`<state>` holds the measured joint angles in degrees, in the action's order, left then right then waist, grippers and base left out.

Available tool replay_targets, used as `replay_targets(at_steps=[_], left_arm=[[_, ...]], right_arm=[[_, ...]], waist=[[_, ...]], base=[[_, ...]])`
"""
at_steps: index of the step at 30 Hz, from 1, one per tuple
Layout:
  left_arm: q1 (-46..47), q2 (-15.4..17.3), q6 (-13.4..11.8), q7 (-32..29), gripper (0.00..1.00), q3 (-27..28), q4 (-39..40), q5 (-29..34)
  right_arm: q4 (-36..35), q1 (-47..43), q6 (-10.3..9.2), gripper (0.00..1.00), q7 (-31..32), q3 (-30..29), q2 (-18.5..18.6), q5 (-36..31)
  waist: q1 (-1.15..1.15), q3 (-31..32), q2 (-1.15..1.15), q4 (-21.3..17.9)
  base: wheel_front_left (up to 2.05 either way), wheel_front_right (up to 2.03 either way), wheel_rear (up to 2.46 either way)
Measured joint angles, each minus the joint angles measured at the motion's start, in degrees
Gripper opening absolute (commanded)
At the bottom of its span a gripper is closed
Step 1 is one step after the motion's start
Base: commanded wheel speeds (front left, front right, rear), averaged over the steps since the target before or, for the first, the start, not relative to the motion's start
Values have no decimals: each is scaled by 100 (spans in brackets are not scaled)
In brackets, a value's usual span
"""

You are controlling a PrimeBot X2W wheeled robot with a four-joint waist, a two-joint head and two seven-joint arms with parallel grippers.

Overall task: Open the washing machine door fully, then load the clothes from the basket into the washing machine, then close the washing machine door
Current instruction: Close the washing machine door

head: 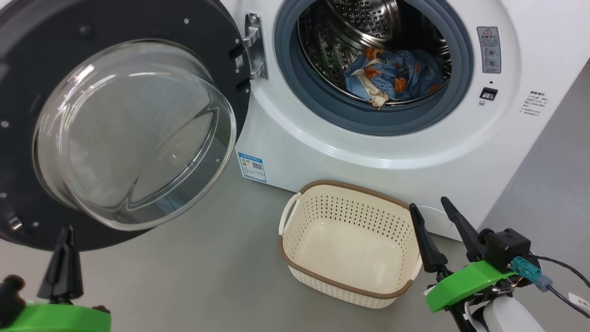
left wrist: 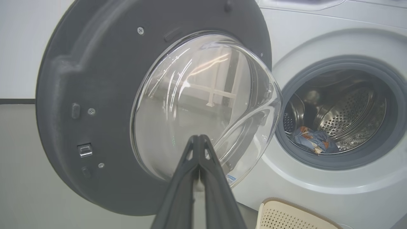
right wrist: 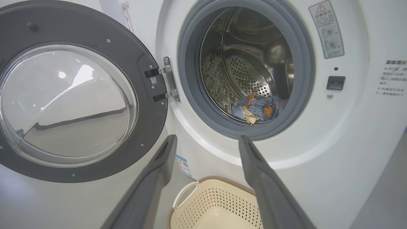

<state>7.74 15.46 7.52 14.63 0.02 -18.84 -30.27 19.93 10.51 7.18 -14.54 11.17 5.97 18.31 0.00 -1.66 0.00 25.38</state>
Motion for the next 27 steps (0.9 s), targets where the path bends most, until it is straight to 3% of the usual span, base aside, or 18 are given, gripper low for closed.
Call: replay_targets(at_steps=[5, 10, 15, 22, 27], left_arm=[[46, 287, 0, 0, 0, 14, 461, -366], [333, 771, 0, 0, 0, 53, 931, -797], [859, 1166, -1, 0, 0, 249, 1025, -1998], [1818, 1828, -1, -372, 0, 870, -38, -4233], [2254, 2173, -1, -747, 0, 1321, -982, -5269]], right_arm=[[4, -3, 0, 100, 0, 8, 24, 35], [2, -10, 0, 100, 0, 22, 66, 40], [1, -14, 0, 100, 0, 96, 112, 40], [46, 5, 0, 100, 0, 207, 166, 38], [68, 83, 0, 100, 0, 247, 250, 31]], waist=[[0, 44, 0, -5], [0, 54, 0, -13], [0, 26, 0, -38], [0, -38, 0, -225], [0, -112, 0, -401]], base=[[0, 0, 0], [0, 0, 0], [0, 0, 0], [0, 0, 0], [0, 0, 0]])
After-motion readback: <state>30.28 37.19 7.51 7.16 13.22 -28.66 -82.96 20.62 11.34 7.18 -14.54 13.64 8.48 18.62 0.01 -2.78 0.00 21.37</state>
